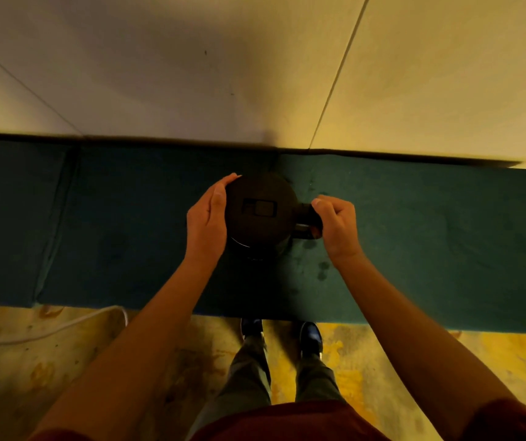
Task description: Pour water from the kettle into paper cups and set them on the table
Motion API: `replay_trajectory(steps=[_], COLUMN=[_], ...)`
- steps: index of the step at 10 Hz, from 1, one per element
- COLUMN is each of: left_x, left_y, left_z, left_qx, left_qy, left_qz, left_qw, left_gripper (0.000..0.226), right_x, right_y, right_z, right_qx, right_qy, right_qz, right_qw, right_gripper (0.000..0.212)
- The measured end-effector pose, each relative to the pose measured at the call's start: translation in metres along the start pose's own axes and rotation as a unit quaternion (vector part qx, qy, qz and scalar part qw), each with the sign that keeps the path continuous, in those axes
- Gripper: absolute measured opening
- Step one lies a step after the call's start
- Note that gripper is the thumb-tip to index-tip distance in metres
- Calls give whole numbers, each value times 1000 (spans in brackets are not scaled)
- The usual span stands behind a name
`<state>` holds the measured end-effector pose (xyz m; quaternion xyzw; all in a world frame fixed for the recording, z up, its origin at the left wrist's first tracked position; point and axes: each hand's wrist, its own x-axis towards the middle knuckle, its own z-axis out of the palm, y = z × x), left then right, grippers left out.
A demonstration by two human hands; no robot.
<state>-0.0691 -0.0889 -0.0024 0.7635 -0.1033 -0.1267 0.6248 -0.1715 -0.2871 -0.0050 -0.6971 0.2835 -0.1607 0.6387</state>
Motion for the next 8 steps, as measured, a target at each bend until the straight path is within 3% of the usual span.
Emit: replay_trajectory(steps=[2,5,7,8], left_x=[-2,4,1,-6], left_y=[-4,-6,40,74], left_z=[2,-17,-38,-37], left_qx=[54,142,54,56], left_qy=[-24,-73,3,47], left_qz=[0,-45,-102,-35], left_qw=[998,986,993,997], left_gripper=[37,36,28,25], right_x=[-8,-12,-29,-44], right_y=[-1,-8,-60,-92], right_z=[-6,3,-7,-21], right_qx=[-25,-179,-212,-201], right_qy=[13,42,48,22], right_qz=[35,111,67,25], right_qw=[999,977,974,979], right_gripper=[40,34,11,11])
